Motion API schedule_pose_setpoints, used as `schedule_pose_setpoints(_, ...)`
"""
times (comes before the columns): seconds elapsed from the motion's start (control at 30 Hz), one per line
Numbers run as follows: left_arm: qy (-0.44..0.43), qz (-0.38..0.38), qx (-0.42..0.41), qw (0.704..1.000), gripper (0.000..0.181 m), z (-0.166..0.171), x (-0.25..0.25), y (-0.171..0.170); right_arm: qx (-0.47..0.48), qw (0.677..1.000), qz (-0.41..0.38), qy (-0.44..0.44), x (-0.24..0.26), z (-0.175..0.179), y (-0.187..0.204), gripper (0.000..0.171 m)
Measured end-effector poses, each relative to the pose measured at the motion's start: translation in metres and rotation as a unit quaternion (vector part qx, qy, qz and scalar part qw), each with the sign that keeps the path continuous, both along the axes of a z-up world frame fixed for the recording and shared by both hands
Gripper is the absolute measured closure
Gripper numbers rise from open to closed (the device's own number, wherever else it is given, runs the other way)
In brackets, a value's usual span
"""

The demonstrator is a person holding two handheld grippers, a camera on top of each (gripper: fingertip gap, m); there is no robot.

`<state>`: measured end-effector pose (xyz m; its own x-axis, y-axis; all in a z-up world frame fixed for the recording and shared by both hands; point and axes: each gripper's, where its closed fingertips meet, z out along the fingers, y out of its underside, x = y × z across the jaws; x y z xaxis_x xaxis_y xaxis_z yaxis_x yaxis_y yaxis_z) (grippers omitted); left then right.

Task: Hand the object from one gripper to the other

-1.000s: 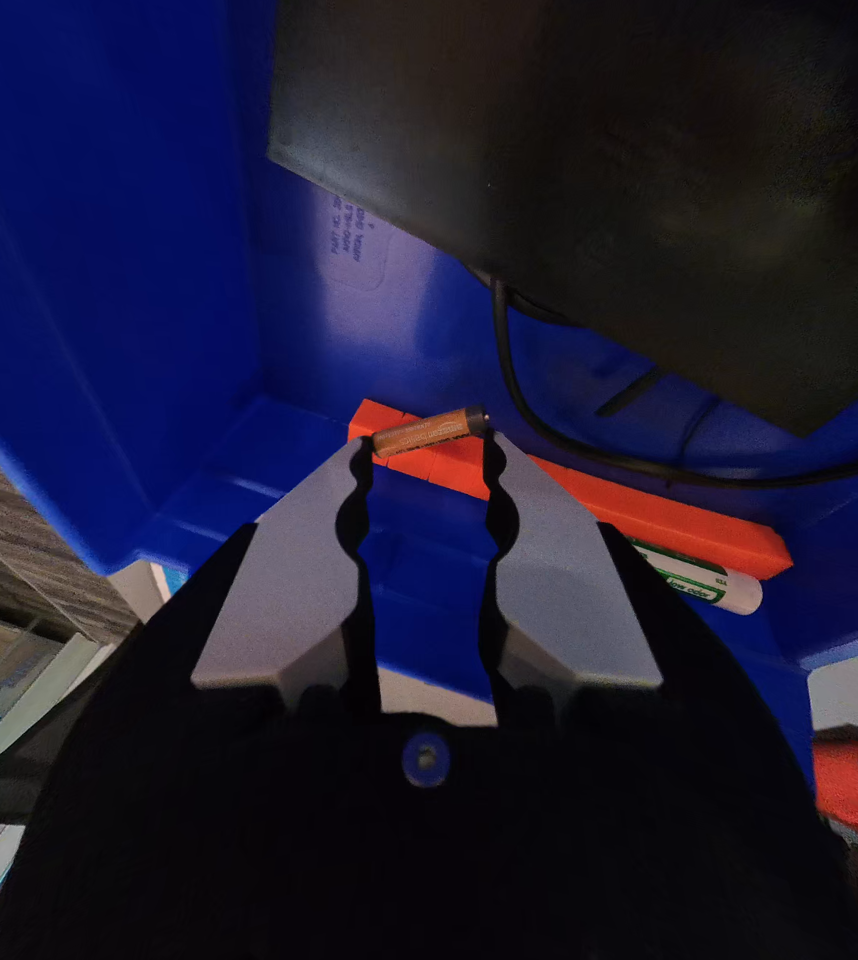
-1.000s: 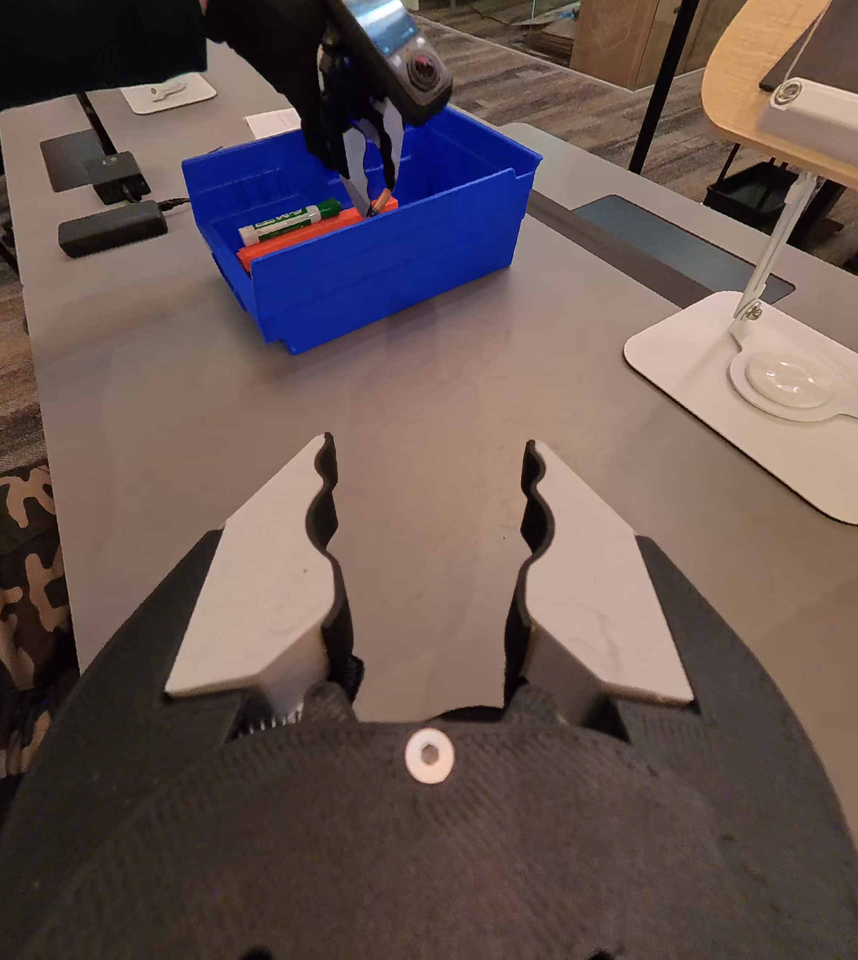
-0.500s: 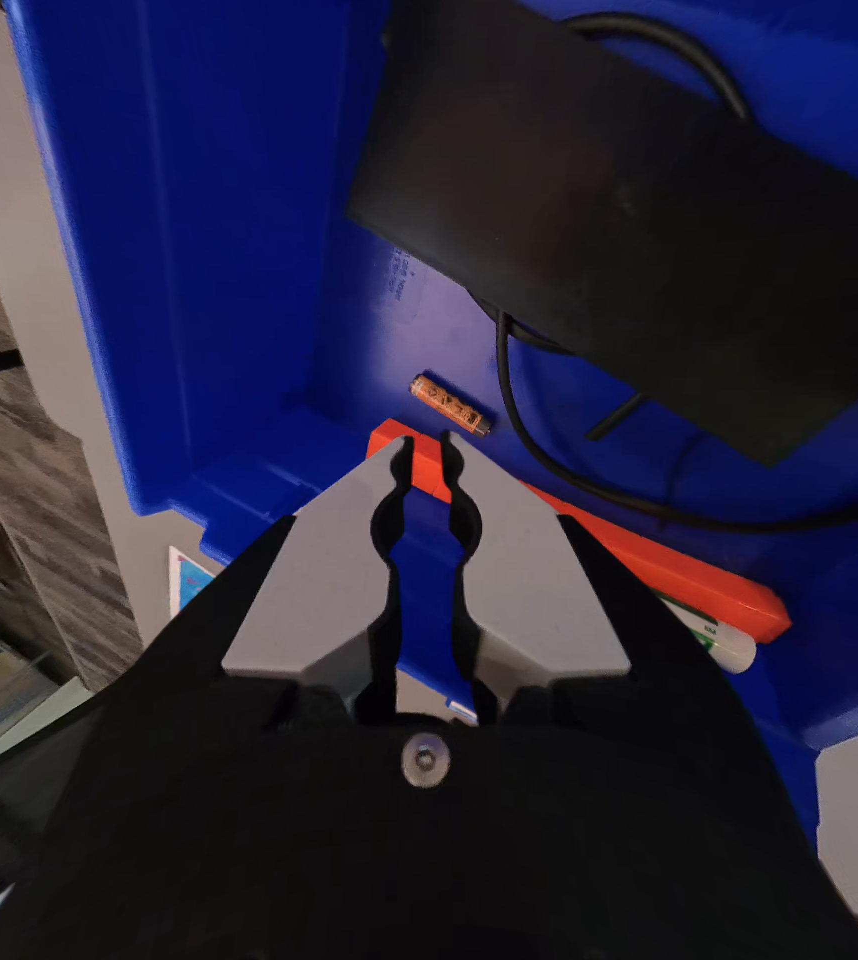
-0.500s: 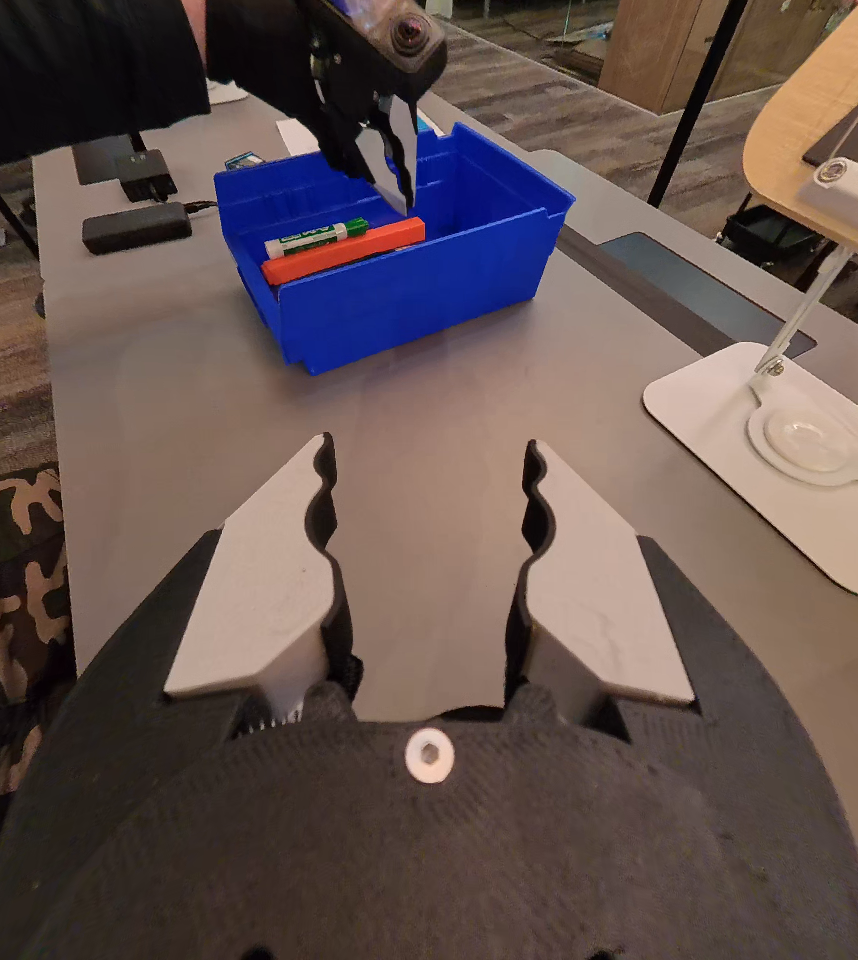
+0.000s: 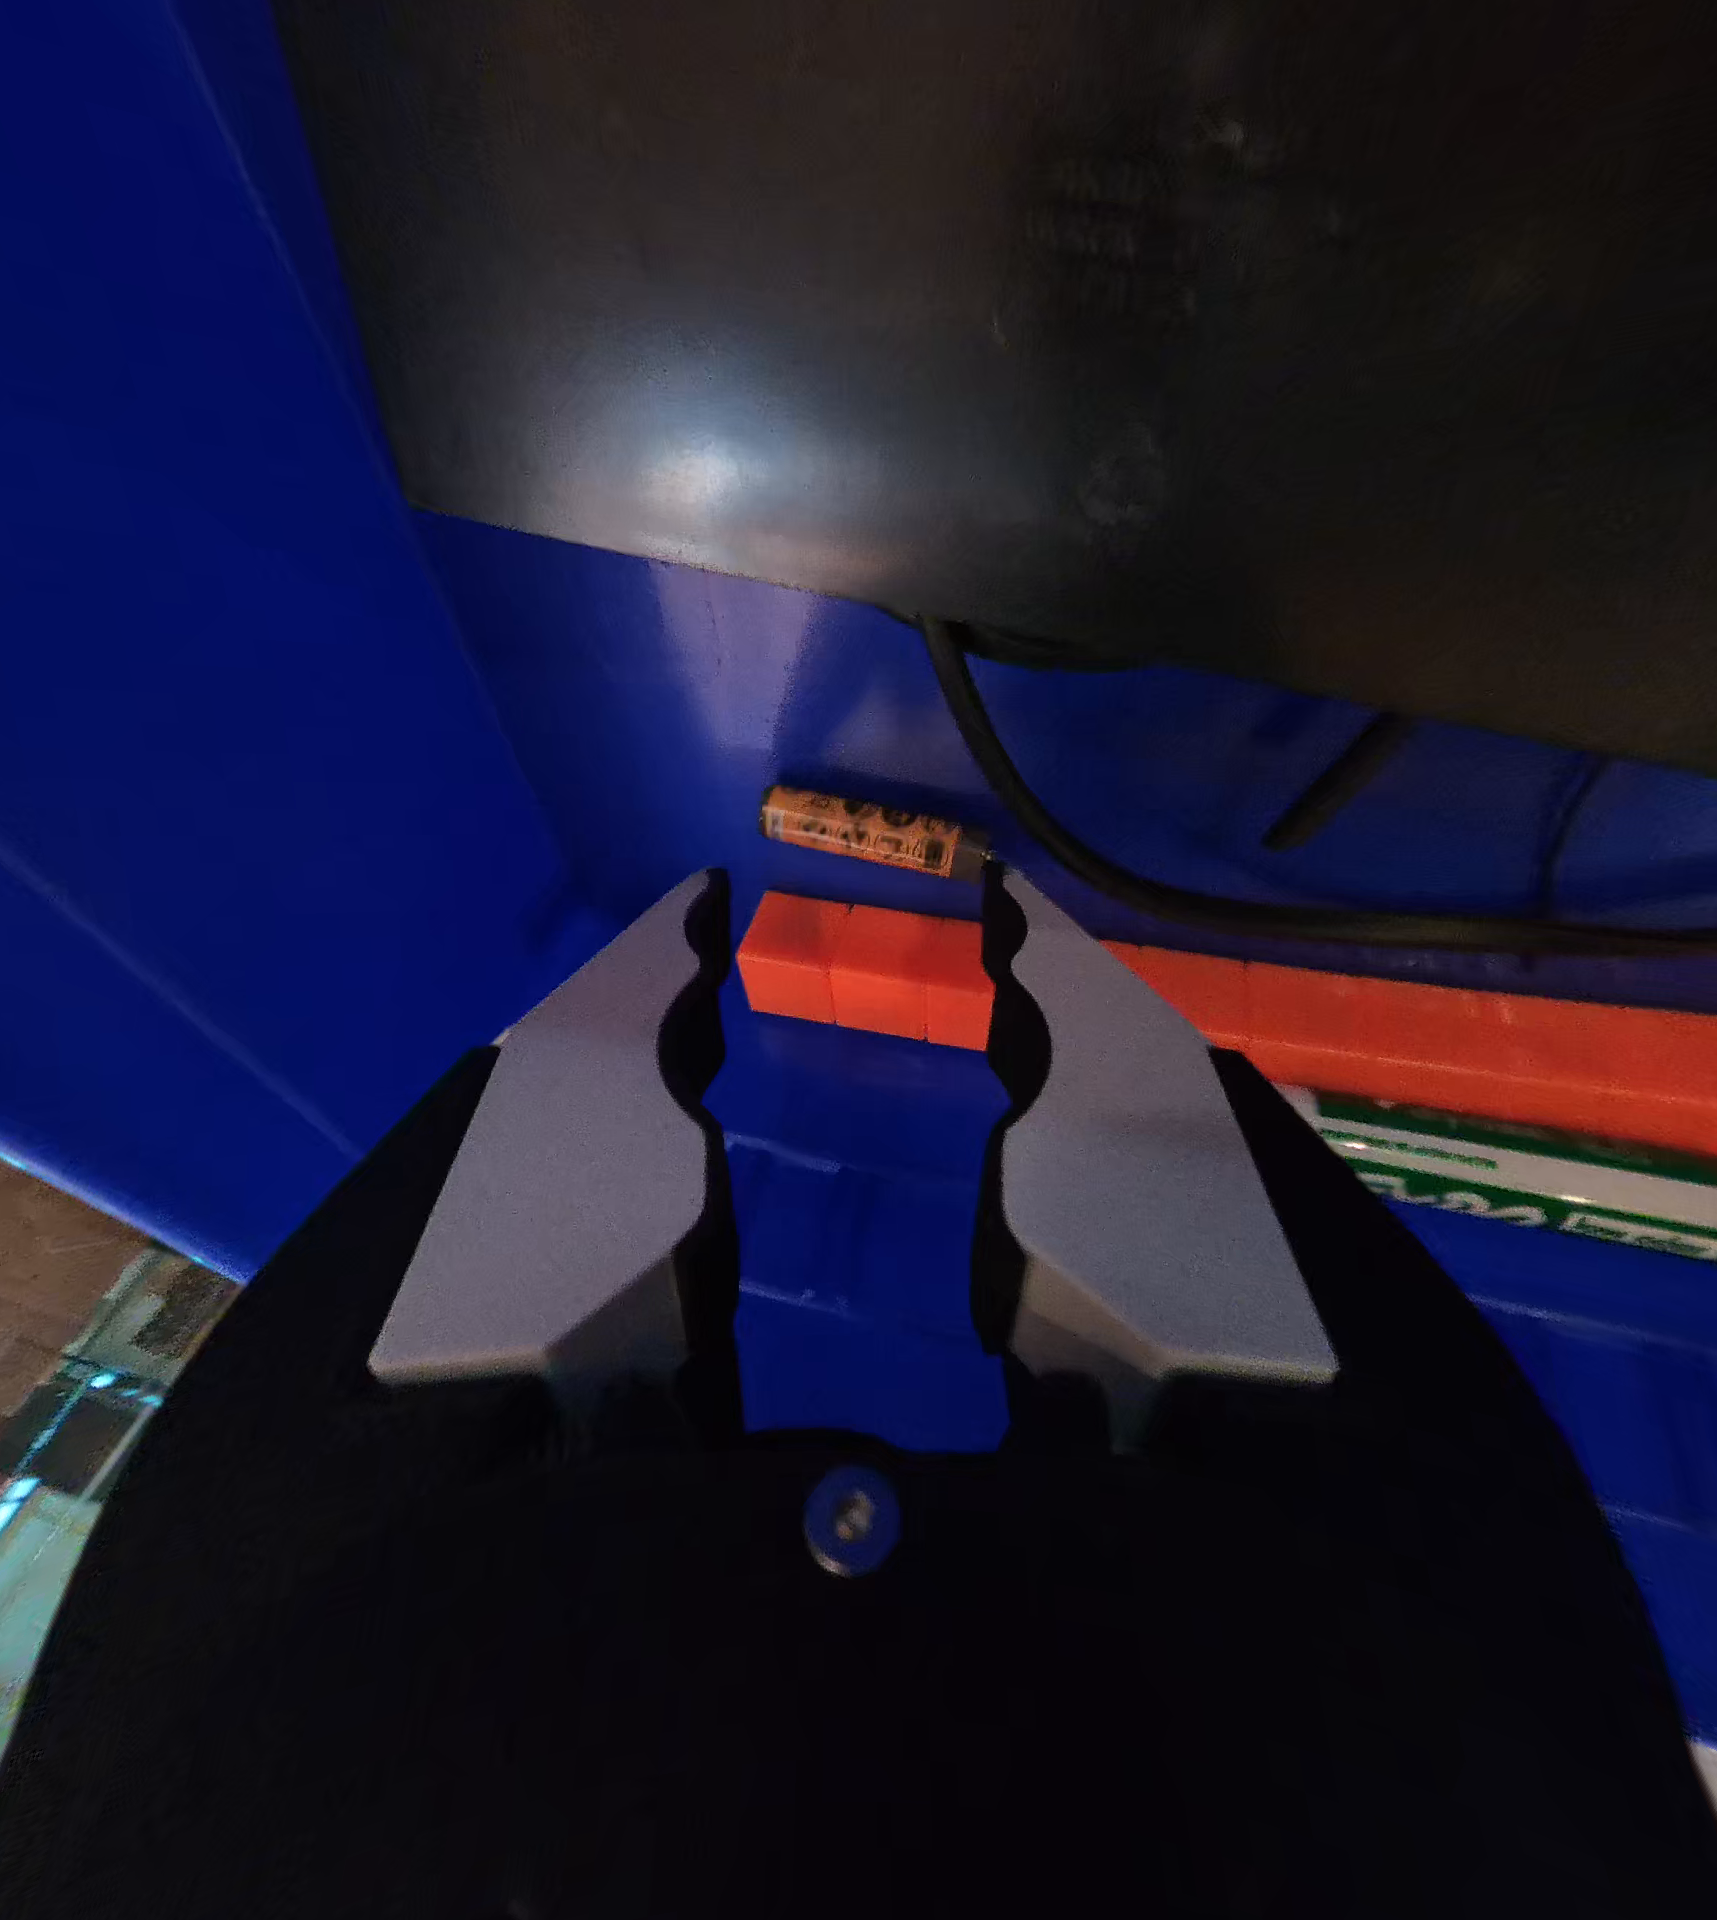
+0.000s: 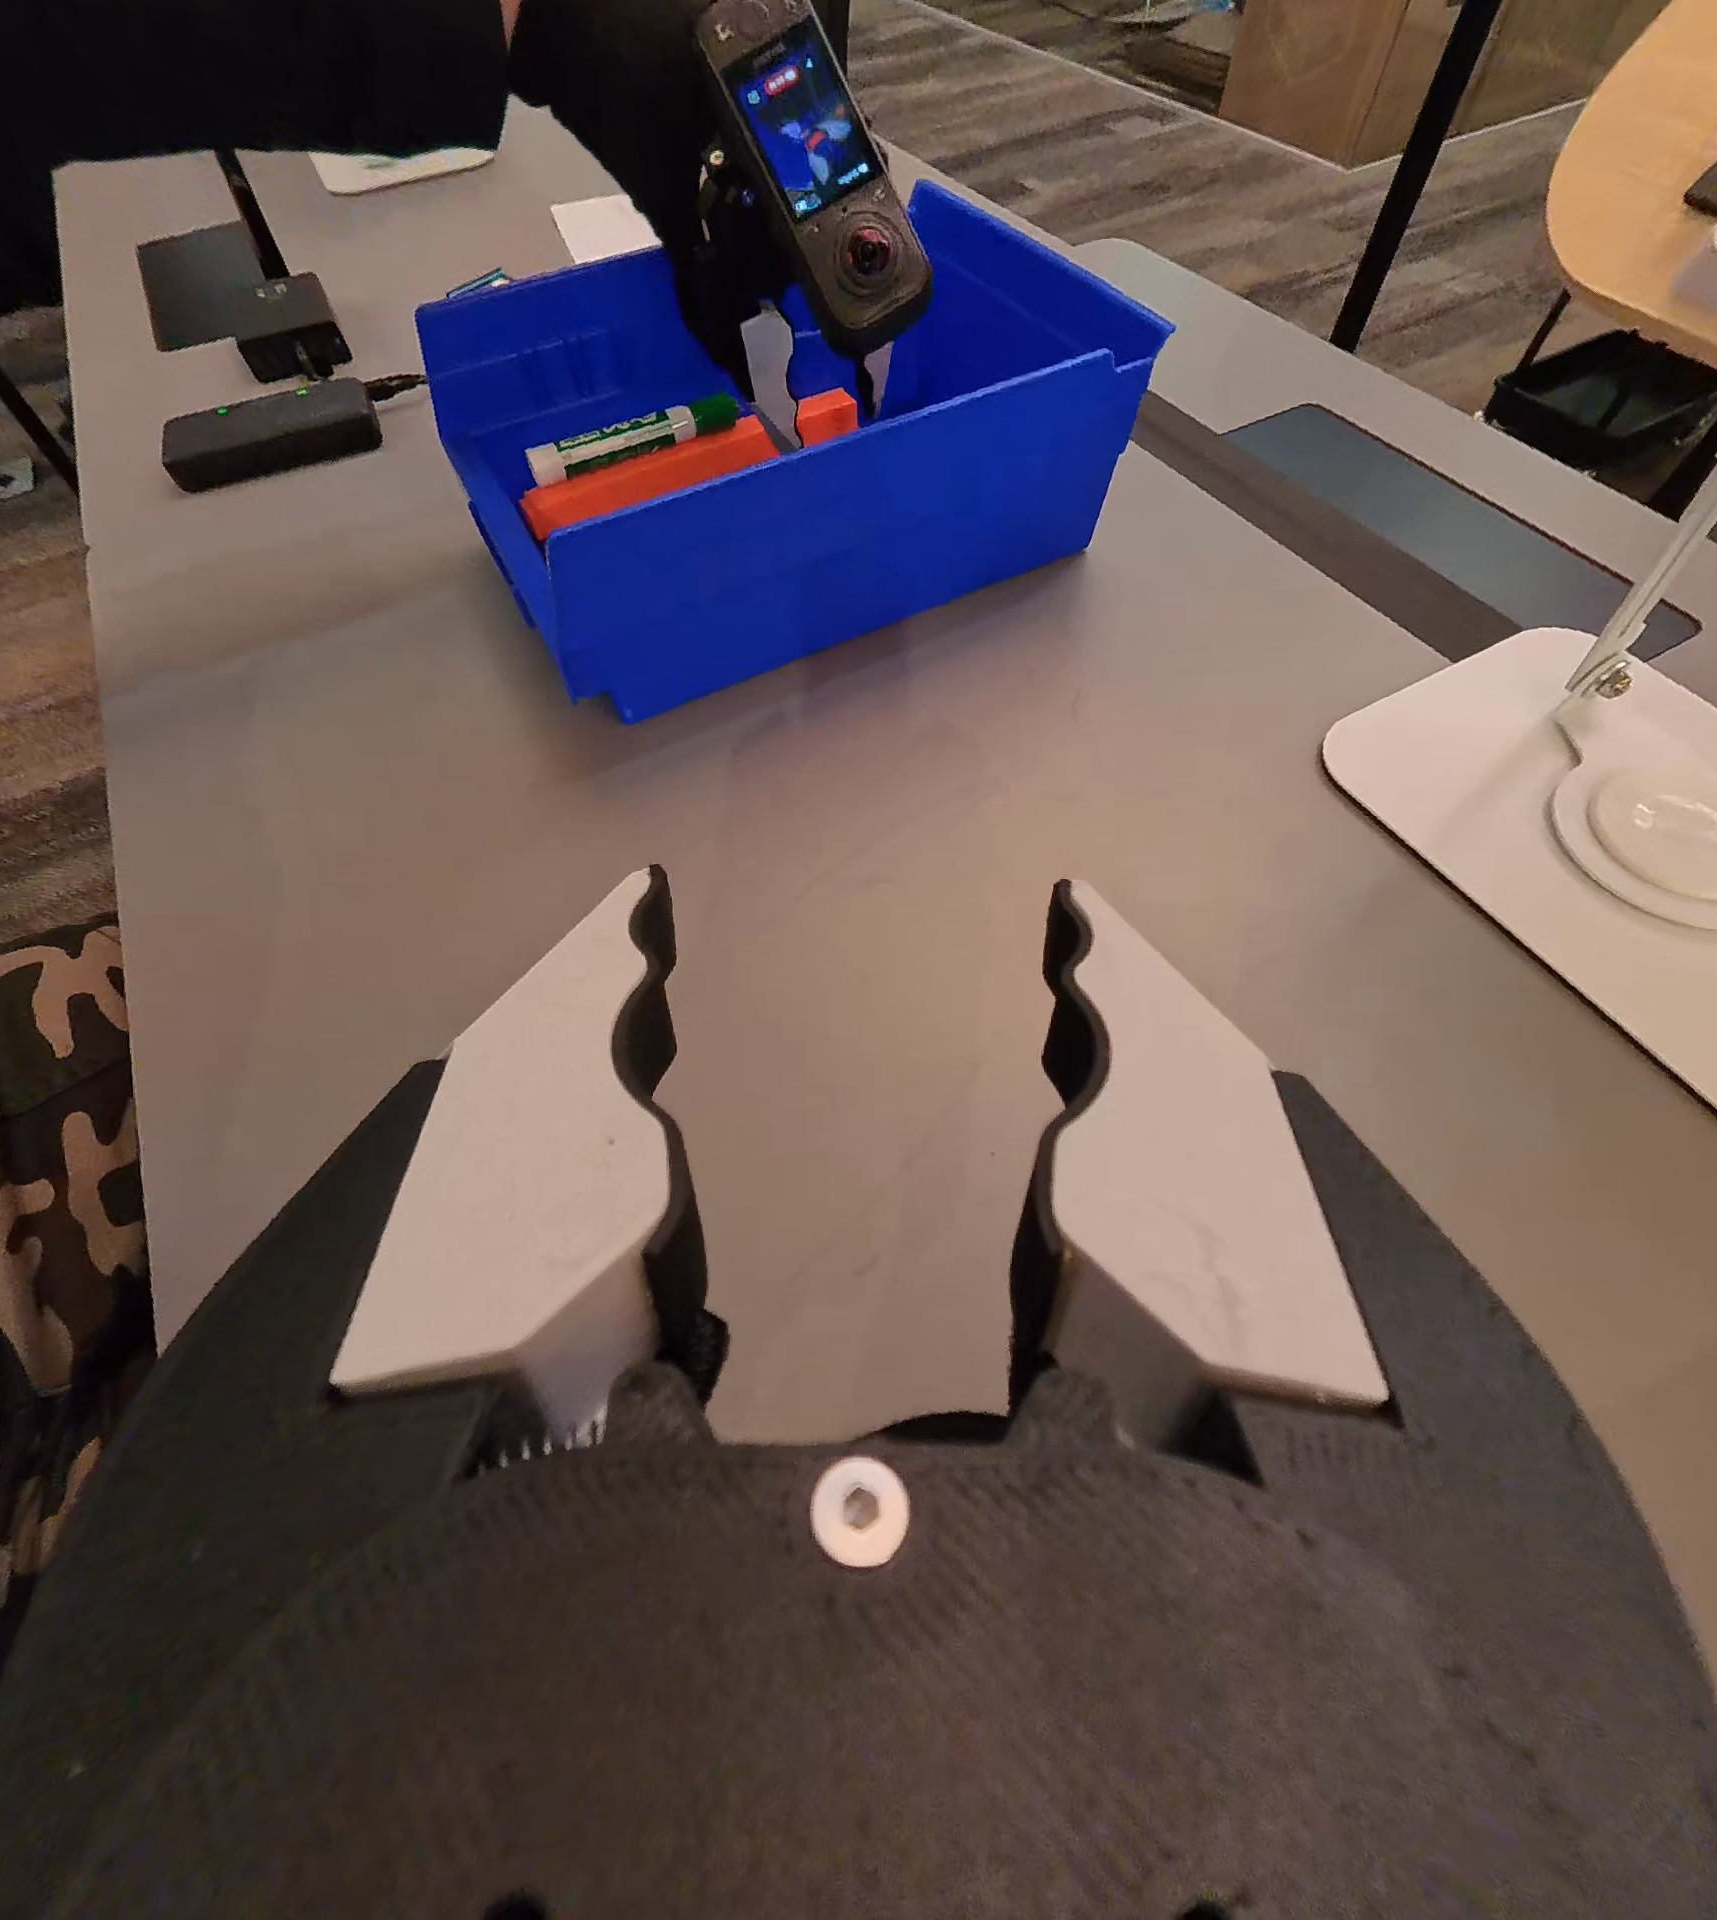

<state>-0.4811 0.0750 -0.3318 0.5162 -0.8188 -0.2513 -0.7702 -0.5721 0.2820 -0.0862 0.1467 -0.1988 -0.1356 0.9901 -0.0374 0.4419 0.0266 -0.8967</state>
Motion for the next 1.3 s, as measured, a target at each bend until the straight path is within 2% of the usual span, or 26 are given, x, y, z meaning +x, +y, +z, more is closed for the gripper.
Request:
schedule_pose_setpoints(0.07,0.010,-0.013,-0.025,1.000,0.133,-0.001,-0.002,-0.006,-0.002,1.000,-0.001,-0.001,0.000,-0.002,0.001,0.101)
schedule_pose_setpoints(0.13,0.003,-0.017,-0.014,1.000,0.133,0.003,0.001,-0.003,-0.003,1.000,-0.001,-0.003,0.001,-0.004,0.003,0.101)
schedule_pose_setpoints(0.2,-0.009,-0.011,-0.004,1.000,0.130,0.004,0.003,0.000,-0.004,1.000,-0.002,-0.003,0.001,-0.005,0.003,0.101)
schedule_pose_setpoints(0.3,0.011,0.004,-0.032,0.999,0.122,-0.003,-0.008,-0.011,-0.006,1.000,-0.002,-0.002,0.000,-0.004,0.004,0.101)
schedule_pose_setpoints(0.6,-0.010,0.027,-0.073,0.997,0.133,-0.007,-0.008,-0.017,-0.009,1.000,0.000,-0.005,-0.001,-0.007,0.002,0.101)
schedule_pose_setpoints(0.73,0.001,0.021,-0.088,0.996,0.128,-0.007,-0.009,-0.015,-0.011,1.000,0.002,-0.006,-0.001,-0.009,0.001,0.101)
schedule_pose_setpoints(0.87,-0.004,0.036,-0.106,0.994,0.133,-0.008,-0.007,-0.019,-0.012,1.000,0.001,-0.004,0.000,-0.008,0.002,0.102)
schedule_pose_setpoints(1.07,-0.017,0.049,-0.088,0.995,0.137,-0.006,-0.005,-0.021,-0.010,1.000,0.002,-0.002,0.001,-0.007,0.002,0.102)
schedule_pose_setpoints(1.2,-0.030,0.055,-0.032,0.997,0.137,0.005,0.002,-0.016,-0.004,1.000,0.003,0.004,0.000,-0.004,0.002,0.101)
schedule_pose_setpoints(1.3,-0.049,0.058,0.038,0.996,0.137,0.026,0.010,-0.007,0.008,1.000,0.008,0.016,-0.002,0.003,-0.001,0.101)
